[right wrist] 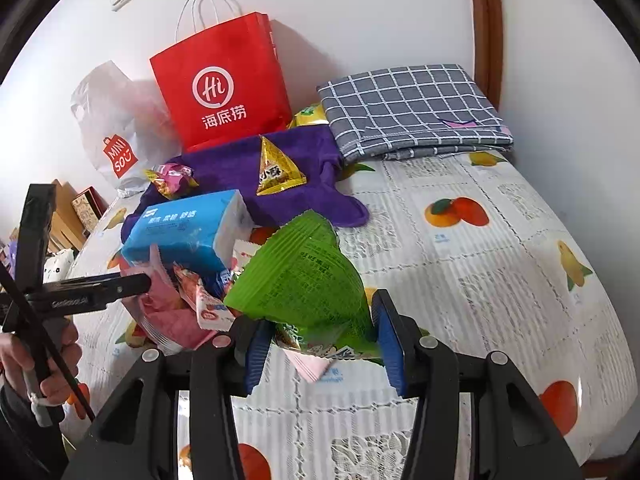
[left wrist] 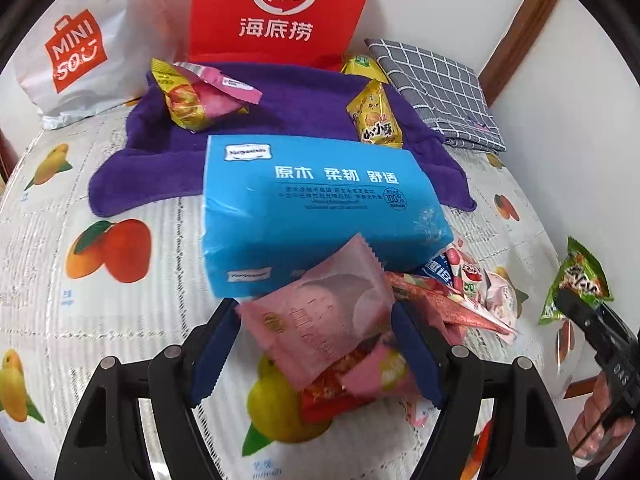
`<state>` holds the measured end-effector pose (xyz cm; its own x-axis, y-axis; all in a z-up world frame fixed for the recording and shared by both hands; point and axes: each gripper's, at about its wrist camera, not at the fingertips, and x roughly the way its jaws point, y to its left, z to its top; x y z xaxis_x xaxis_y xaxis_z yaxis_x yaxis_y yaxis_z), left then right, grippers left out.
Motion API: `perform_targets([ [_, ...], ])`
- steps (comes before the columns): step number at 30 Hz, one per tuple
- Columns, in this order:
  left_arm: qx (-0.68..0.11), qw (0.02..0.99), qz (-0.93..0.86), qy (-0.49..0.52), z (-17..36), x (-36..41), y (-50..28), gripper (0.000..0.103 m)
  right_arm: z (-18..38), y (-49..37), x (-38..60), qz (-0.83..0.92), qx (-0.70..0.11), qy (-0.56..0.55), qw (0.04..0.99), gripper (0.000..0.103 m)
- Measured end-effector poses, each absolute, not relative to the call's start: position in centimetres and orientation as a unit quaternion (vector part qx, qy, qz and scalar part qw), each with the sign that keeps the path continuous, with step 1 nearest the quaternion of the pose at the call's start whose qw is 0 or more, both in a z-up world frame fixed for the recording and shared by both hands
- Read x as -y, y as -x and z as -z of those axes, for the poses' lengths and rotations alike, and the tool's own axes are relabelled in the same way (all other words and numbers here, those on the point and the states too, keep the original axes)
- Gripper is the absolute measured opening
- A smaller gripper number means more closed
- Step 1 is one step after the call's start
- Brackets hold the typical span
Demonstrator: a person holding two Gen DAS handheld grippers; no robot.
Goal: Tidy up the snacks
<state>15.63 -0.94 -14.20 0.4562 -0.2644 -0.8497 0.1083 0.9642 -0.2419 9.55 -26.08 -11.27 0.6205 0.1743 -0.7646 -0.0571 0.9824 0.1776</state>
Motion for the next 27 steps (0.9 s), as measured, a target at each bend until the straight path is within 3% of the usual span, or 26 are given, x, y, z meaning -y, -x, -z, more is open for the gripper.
perform_targets([
  [3, -0.514, 0.847, 0.11, 0.078, 14.9, 1.3, -16.1, 0.071, 12.1, -9.5, 26.0, -0.063, -0.436, -0.07, 0.895, 0.048],
  [5, -0.518, 0.843, 0.119, 0.087, 15.3, 1.2, -16.2, 0.051, 12.7, -9.7, 26.0, -0.063, -0.442, -0.077, 0.891, 0.048],
  [6, -0.52, 0.84, 0.123, 0.096, 15.4, 1.0, -16.2, 0.049, 13.1, -9.7, 26.1, -0.063, -0.446, -0.083, 0.889, 0.048],
  [27, -0.492, 0.858, 0.098, 0.109, 12.2, -4.4, -9.0, 0.048, 12.3, -6.1, 21.7, -0.087, -0.452, -0.083, 0.884, 0.047],
])
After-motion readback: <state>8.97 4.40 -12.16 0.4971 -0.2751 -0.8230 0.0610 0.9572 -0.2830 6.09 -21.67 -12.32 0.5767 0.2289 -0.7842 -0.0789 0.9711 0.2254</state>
